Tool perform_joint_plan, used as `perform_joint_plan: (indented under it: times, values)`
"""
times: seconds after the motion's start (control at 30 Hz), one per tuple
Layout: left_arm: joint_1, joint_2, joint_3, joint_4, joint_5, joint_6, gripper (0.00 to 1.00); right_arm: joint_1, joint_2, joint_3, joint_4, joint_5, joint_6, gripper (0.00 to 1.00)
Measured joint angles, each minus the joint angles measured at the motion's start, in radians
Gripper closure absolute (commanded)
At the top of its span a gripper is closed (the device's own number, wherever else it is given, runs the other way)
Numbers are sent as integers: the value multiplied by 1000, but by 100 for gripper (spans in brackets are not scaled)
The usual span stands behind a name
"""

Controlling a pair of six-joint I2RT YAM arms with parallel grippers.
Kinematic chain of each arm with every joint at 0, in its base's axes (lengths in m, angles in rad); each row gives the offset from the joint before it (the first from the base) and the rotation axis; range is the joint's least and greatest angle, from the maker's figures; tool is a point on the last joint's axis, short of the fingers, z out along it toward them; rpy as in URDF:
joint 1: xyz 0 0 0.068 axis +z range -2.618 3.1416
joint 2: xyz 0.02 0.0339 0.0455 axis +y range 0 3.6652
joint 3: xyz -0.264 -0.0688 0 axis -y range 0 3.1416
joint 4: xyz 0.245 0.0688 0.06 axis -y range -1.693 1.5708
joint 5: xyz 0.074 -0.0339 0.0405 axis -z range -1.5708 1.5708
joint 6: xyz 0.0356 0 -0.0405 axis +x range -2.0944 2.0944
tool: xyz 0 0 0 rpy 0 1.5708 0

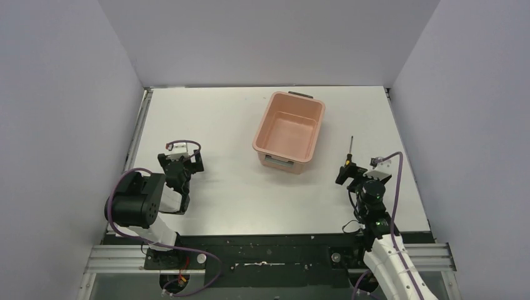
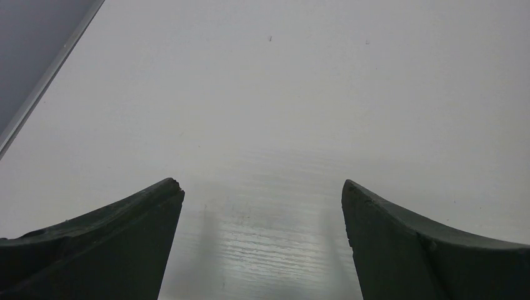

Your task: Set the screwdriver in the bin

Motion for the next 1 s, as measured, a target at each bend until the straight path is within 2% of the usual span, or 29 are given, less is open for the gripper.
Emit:
perform_joint_plan:
  times: [0.13, 0.23, 0.33, 0.5, 0.63, 0.77, 0.87, 1.0]
  values:
    - [0, 0, 0, 0, 0, 0, 3, 0, 42, 45, -19, 2, -3, 0]
    - [0, 0, 0, 0, 0, 0, 3, 0, 131, 180, -91, 27, -7, 0]
    - [0, 0, 0, 0, 0, 0, 3, -1, 270, 398, -192, 79, -9, 0]
    - [0, 0, 0, 0, 0, 0, 3, -36, 632, 892, -407, 117, -21, 0]
    - [0, 0, 0, 0, 0, 0, 3, -68, 880, 1123, -524, 98, -39, 0]
    - [0, 0, 0, 0, 0, 0, 3, -119, 1075, 1144, -580, 23, -50, 3]
    - [0, 0, 0, 0, 0, 0, 3, -143, 1196, 1088, -592, -23, -51, 11]
    - [0, 0, 0, 0, 0, 0, 3, -150, 1275, 986, -589, -80, -53, 22]
